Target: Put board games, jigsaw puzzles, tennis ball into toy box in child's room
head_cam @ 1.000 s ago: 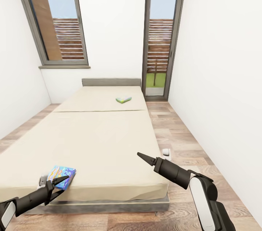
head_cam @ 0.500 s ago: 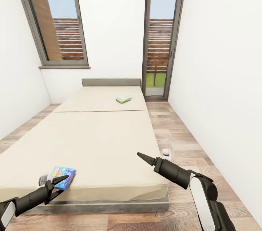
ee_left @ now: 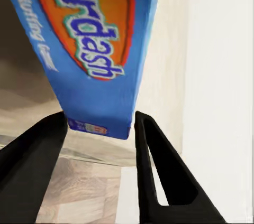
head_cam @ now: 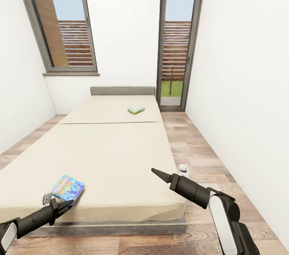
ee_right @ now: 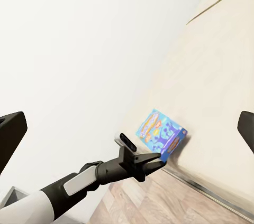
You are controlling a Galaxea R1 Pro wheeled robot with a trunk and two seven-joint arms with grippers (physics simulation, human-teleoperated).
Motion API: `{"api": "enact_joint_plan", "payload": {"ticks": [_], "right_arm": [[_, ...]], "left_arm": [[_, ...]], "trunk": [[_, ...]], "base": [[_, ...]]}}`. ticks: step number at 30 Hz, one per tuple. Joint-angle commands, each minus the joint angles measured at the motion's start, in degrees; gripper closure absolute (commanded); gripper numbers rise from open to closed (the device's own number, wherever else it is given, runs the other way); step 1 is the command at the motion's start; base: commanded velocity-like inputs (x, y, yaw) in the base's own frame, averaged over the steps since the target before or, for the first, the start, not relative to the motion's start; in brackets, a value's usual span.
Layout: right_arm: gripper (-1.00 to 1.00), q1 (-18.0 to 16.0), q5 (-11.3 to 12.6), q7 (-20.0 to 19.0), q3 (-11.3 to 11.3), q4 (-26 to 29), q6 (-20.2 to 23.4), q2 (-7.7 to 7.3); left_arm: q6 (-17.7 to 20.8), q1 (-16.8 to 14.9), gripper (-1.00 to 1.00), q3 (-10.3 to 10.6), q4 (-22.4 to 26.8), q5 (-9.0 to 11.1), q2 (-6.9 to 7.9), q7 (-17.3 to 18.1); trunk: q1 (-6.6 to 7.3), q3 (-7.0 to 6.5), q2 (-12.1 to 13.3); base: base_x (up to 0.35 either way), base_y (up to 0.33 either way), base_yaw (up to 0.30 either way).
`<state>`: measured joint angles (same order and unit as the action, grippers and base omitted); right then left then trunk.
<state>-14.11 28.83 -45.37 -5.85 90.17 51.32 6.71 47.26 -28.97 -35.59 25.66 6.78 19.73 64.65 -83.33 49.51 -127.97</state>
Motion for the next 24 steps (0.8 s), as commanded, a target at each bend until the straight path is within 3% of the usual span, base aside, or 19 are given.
{"api": "enact_joint_plan", "payload": {"ticks": [1, 18, 24], "right_arm": [[-1.00, -0.04, -0.10, -0.26, -0.12, 0.00, 0.28, 0.06], [-1.00, -0.04, -0.09, -0.26, -0.12, 0.00, 0.28, 0.06], [-1.00, -0.04, -0.09, -0.25, -0.12, 0.00, 0.28, 0.06]], "left_arm": [[-0.32, -0.03, 1.00, -0.08, -0.05, -0.72, 0.00, 0.12], [-0.32, -0.03, 1.00, -0.02, -0.05, -0.72, -0.03, 0.12], [-0.17, -0.03, 1.00, -0.01, -0.05, -0.72, 0.01, 0.12]], "trunk": [[0.01, 0.06, -0.02], [0.01, 0.06, -0.02], [1.33, -1.02, 2.39]], "base": [[0.000, 0.000, 0.000], [0.000, 0.000, 0.000], [0.000, 0.000, 0.000]]}}
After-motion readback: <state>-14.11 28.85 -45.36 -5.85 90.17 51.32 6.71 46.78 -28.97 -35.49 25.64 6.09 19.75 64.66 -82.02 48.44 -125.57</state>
